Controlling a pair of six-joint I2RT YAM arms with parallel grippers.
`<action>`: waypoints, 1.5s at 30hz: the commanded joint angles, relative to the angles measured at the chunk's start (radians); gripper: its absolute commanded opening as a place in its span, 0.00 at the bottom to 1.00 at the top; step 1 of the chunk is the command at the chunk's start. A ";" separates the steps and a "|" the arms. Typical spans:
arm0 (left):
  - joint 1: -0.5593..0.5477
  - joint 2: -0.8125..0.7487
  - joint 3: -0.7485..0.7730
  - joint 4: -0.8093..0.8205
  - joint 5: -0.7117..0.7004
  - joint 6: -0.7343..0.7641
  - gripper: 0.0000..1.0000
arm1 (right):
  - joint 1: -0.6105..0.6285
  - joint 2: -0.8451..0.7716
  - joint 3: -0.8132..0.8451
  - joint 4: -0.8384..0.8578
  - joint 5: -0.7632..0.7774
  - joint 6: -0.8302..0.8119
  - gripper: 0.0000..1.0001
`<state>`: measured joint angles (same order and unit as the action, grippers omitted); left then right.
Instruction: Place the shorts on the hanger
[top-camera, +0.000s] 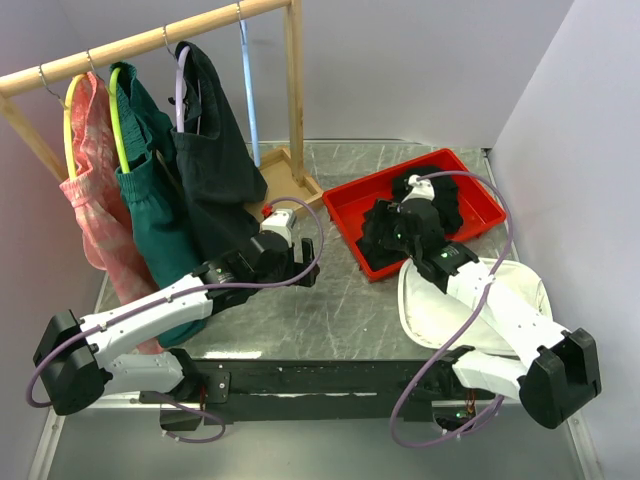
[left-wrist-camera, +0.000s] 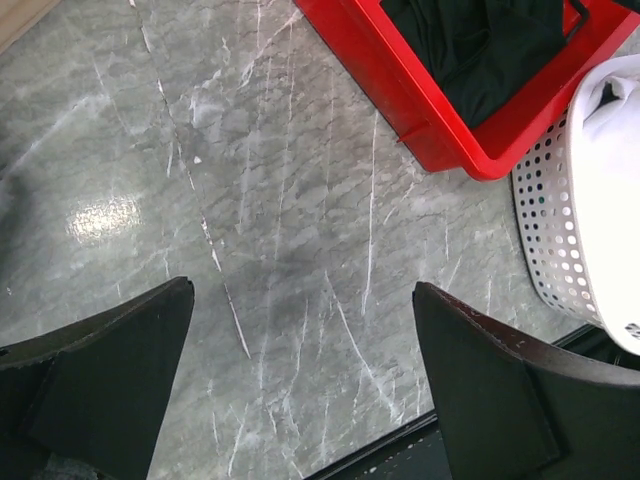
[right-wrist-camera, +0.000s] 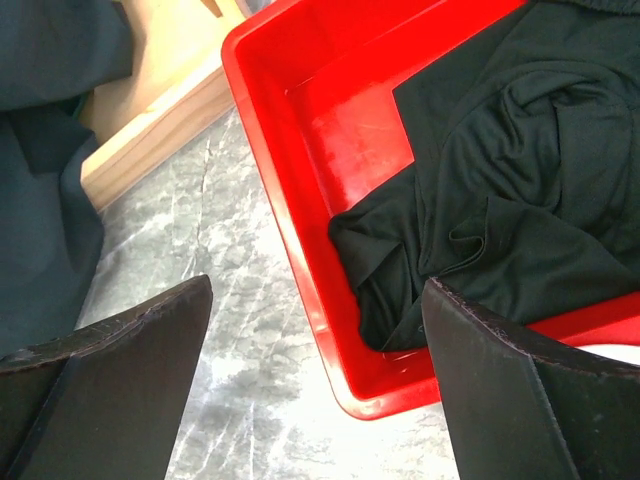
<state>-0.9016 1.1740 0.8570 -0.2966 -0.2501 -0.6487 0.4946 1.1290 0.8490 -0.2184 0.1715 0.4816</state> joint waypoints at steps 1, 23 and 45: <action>0.004 -0.017 0.016 0.040 0.021 -0.034 0.96 | -0.046 -0.008 0.027 0.037 -0.001 0.012 0.93; 0.004 0.082 0.106 -0.107 0.029 -0.095 0.96 | -0.528 0.606 0.475 -0.117 0.089 0.029 0.98; 0.007 0.078 0.136 -0.148 -0.026 -0.103 0.97 | -0.505 0.700 0.613 -0.151 -0.027 0.005 0.00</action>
<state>-0.8997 1.2678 0.9478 -0.4397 -0.2409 -0.7277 -0.0387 1.9499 1.4277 -0.3595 0.1623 0.4965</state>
